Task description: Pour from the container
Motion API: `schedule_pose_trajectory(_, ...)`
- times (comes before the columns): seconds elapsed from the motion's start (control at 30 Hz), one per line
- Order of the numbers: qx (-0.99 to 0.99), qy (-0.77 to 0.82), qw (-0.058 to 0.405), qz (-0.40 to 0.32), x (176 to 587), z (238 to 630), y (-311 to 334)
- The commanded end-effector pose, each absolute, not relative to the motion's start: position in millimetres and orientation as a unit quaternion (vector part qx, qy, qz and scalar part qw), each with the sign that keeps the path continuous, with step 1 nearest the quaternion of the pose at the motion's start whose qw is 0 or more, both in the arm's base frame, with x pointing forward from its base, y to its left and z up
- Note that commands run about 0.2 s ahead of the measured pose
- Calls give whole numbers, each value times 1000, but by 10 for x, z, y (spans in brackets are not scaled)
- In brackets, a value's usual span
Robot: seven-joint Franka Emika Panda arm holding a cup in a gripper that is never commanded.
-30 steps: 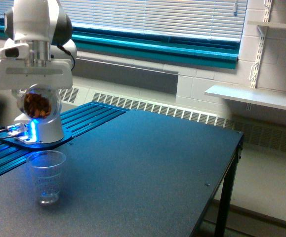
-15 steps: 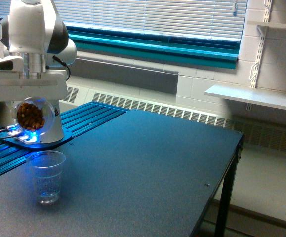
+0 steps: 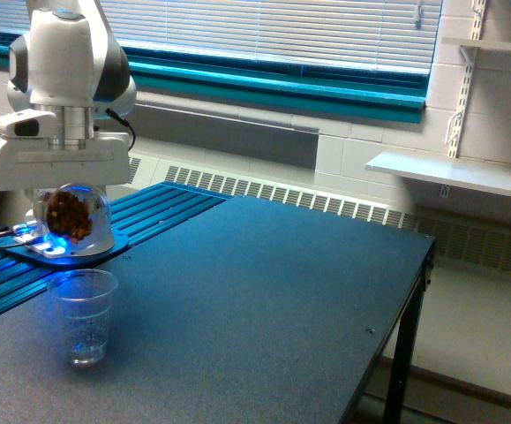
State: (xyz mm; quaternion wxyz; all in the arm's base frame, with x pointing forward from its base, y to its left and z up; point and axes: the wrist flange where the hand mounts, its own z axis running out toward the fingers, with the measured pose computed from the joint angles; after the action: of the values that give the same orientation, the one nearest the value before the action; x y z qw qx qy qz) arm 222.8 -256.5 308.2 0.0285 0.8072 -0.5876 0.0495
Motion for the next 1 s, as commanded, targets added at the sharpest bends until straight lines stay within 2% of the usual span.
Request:
schedule_pose_trajectory(0.03, 809, -585, 35, 45, 2269, 3056, -2537)
schedule_pose_trajectory(1.0, 822, -568, 53, 8, 2296, 2840, -2497)
